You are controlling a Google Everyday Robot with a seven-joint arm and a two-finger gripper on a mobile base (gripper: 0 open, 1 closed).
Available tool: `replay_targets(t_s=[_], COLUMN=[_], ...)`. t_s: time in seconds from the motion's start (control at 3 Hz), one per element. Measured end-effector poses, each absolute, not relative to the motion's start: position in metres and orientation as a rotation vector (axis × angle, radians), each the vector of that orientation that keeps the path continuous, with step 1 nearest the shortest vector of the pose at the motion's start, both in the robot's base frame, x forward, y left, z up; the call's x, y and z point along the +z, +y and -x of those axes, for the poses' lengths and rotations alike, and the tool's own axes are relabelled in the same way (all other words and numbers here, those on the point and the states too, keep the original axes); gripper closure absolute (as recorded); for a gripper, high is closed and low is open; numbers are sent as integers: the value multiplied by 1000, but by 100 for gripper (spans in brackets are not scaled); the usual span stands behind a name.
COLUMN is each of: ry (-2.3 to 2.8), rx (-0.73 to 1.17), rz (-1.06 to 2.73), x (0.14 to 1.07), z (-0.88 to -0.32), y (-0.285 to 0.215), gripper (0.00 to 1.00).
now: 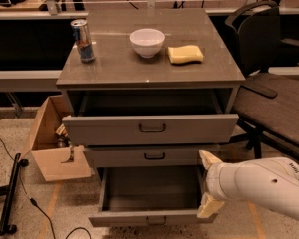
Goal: Open middle drawer
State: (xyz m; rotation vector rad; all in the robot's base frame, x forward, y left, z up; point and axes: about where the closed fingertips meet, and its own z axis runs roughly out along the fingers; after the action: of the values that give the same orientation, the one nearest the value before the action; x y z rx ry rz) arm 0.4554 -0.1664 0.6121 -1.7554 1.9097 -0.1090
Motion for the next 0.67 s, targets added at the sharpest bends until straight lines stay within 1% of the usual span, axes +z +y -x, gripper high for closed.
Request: replay_targets(t_s=[0.33,0.67], ry=[1910,1869], rx=[-109,-132], rz=[1756,1736], x=[612,601], z=[-455,-471], y=[-166,-171], gripper=[0,0])
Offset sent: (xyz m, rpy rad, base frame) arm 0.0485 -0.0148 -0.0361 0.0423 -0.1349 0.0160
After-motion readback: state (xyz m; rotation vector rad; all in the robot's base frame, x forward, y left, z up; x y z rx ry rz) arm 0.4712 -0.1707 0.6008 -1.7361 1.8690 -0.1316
